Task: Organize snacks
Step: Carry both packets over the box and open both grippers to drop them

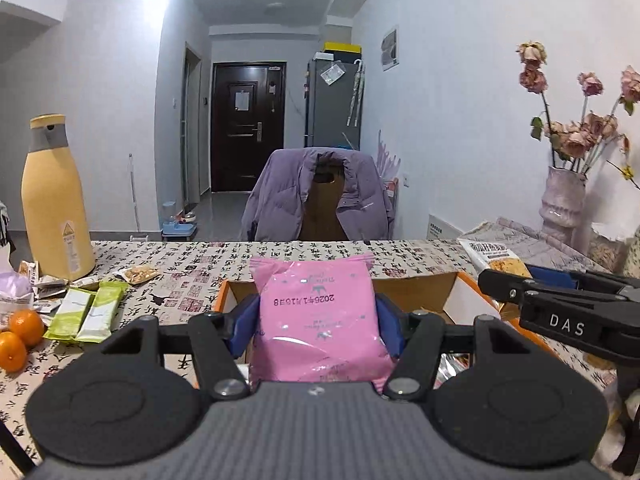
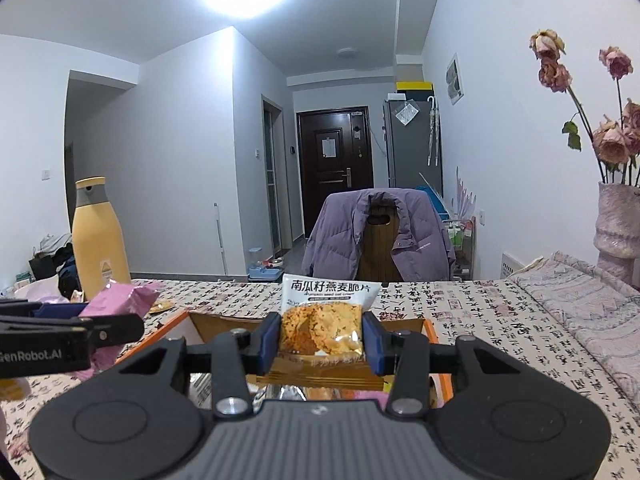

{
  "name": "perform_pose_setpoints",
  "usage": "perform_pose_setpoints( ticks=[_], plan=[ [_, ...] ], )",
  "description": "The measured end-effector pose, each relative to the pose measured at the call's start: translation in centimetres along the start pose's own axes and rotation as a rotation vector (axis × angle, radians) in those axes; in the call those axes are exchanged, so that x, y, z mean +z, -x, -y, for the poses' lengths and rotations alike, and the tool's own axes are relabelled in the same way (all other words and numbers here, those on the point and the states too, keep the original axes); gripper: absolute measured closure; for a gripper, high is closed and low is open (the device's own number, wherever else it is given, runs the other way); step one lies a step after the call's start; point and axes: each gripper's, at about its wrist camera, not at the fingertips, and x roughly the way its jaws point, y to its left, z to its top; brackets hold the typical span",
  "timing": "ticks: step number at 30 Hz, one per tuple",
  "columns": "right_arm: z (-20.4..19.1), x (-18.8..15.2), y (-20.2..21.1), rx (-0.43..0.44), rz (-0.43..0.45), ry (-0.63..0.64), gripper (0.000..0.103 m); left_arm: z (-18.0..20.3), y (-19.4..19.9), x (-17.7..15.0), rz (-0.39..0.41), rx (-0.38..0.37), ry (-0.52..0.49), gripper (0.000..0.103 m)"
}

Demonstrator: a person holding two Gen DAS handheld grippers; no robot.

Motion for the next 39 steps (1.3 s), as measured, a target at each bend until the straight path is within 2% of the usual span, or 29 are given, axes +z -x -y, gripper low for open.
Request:
perform_pose_setpoints(
  ticks=[9, 13, 21, 22, 24, 26, 28, 29, 39],
  plan=[
    [0.6, -1.9, -3.6, -0.009, -0.031, 0.001, 0.060, -1.0, -4.0, -0.7, 0.015, 0.034, 0.012, 0.041],
    [0.5, -2.1, -3.7, 0.004, -0.041, -0.006, 0.060, -1.2, -5.0, -1.8, -0.021, 0.025, -0.005, 0.041],
    [0.3, -2.5, -3.8, -0.009, -0.067, 0.005, 0.057, -1.2, -5.4, -2.7, -0.038, 0.021, -0.014, 0.040],
    [0.3, -2.5, -3.8, -0.013, -0.071, 0.003, 0.055, -1.2, -5.4, -2.7, -0.033, 0.025, -0.015, 0.038],
    [0.4, -2.7, -3.9, -0.021, -0.079, -0.001, 0.043, -1.2, -5.2, -2.7, -0.021, 0.032, -0.015, 0.017],
    [0.5, -2.7, -3.8, -0.020, -0.082, -0.010, 0.023, -1.1, -4.8, -2.8, 0.003, 0.040, -0.015, 0.009],
    [0.6, -2.7, -3.8, -0.021, -0.075, -0.019, 0.010, -1.2, -4.6, -2.8, 0.018, 0.038, -0.009, 0.000],
    [0.6, -2.8, -3.7, -0.023, -0.071, -0.022, 0.002, -1.2, -4.6, -2.8, 0.024, 0.041, -0.005, 0.000],
    [1.0, -3.1, -4.2, -0.047, -0.084, -0.033, 0.000, -1.6, -4.9, -2.9, 0.010, 0.042, 0.014, 0.000]
  ],
)
